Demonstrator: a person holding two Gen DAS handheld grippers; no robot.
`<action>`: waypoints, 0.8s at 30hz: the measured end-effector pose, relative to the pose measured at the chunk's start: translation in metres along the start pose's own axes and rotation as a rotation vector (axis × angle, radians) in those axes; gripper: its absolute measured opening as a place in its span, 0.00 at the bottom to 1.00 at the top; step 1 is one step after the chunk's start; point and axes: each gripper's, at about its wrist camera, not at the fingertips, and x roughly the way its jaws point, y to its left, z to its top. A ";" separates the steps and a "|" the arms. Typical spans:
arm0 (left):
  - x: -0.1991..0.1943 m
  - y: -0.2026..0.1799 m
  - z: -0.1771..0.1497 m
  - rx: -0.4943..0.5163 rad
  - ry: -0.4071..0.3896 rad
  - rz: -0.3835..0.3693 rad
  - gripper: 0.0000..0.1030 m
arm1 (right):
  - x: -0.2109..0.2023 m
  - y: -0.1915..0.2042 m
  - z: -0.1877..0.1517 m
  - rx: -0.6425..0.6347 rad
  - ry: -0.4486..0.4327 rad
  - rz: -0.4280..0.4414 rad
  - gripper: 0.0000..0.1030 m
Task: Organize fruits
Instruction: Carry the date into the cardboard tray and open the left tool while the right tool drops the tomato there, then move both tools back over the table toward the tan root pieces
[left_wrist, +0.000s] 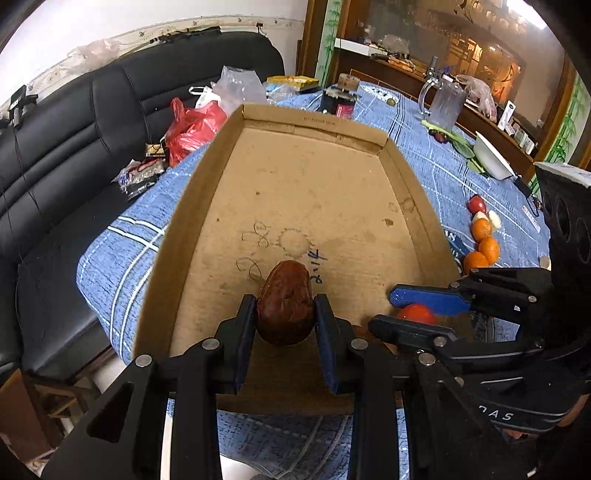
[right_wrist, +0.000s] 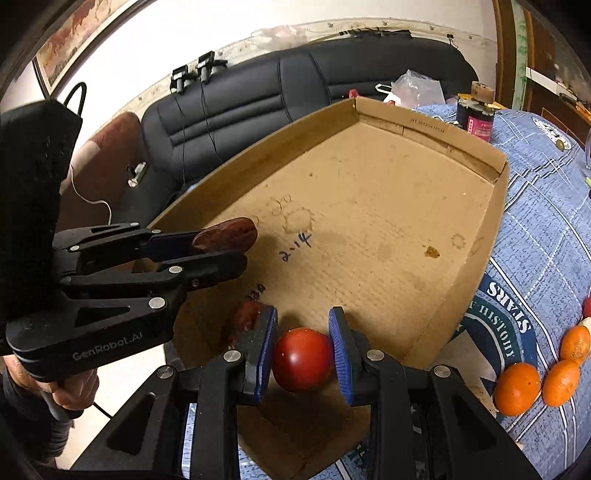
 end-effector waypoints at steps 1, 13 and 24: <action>0.001 0.000 -0.001 0.004 0.001 0.007 0.28 | -0.001 0.001 0.000 -0.008 -0.007 -0.006 0.29; -0.014 -0.002 -0.002 0.000 -0.027 0.058 0.58 | -0.031 -0.002 -0.001 0.016 -0.058 0.000 0.47; -0.034 -0.023 -0.004 0.022 -0.057 0.049 0.62 | -0.079 -0.002 -0.023 0.039 -0.120 -0.013 0.48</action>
